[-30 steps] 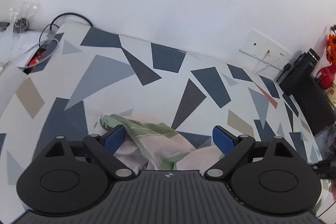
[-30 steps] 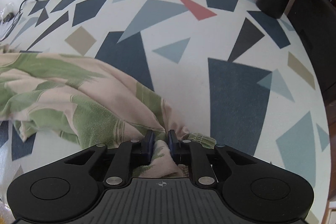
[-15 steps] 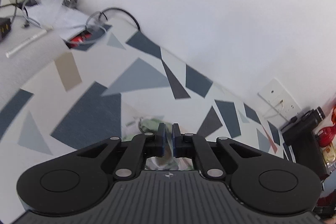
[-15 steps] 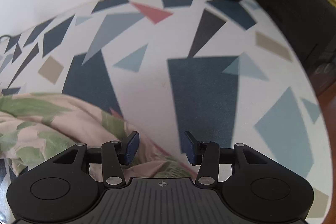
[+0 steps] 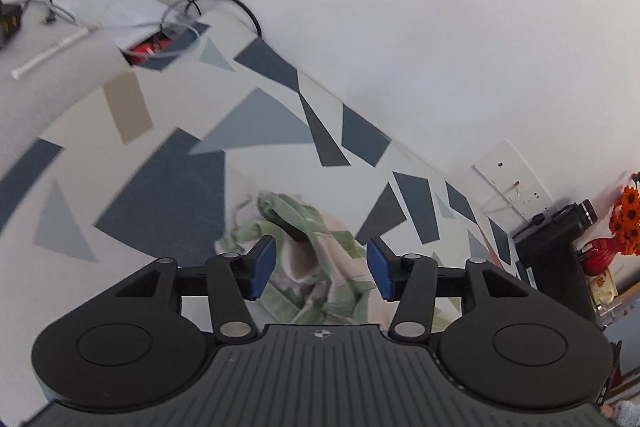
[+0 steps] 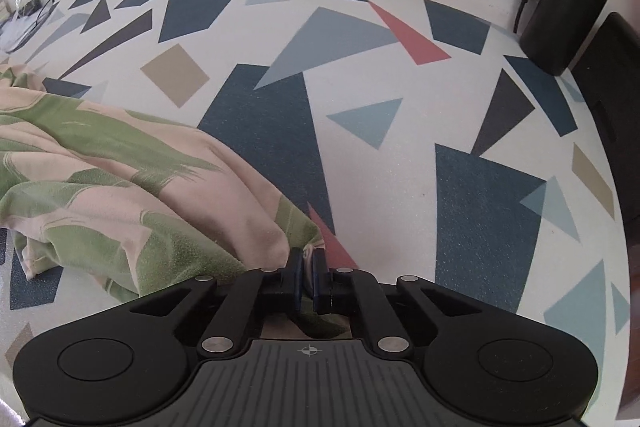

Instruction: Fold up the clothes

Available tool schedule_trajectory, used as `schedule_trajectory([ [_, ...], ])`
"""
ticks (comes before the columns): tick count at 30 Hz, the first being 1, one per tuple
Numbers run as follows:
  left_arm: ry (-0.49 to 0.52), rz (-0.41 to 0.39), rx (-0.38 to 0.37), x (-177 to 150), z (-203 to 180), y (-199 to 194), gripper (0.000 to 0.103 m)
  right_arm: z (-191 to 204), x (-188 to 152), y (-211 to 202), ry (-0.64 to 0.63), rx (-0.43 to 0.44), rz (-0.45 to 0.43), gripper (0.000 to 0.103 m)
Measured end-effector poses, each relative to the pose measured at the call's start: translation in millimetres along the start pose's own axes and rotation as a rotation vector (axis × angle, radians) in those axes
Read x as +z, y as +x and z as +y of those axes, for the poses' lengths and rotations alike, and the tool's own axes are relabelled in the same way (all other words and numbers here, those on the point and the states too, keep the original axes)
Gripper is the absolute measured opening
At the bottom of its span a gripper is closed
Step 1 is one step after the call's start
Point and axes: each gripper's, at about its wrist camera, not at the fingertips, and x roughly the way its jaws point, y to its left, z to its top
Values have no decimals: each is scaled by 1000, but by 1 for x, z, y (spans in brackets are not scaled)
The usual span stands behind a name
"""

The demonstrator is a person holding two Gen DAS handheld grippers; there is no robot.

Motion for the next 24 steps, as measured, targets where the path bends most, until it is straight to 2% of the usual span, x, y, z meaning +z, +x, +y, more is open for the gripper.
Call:
schedule_trajectory([
  [4,-44,52,-3,-1,-8,43,54,5,-7,0,0,-25,-32,6],
  [5,-33,45,14,-3,-10,49,38,7,-8,-1,-1,-35,-42,7],
  [6,-34,34,26,-5,-10,51,10,9,-10,-1,-2,-45,-52,7],
  [7,-41,20,36,-7,-9,52,10,11,-12,-1,2,-57,-64,6],
  [10,-98,-31,4,-8,-1,34,7,18,-18,-3,-12,-94,-97,2],
  [13,-53,-119,9,6,0,-6,6,9,-15,-19,4,-141,-173,1],
  [17,-4,-328,46,24,-1,-85,6,-35,3,-67,169,-229,-363,1],
  [19,-46,-419,60,25,5,-122,6,-52,-3,-68,229,-266,-367,1],
  [21,-99,-448,72,16,15,-142,6,-69,-8,-69,288,-302,-367,1],
  [24,-138,-388,121,-11,31,-141,6,-94,-17,-70,377,-356,-367,1],
])
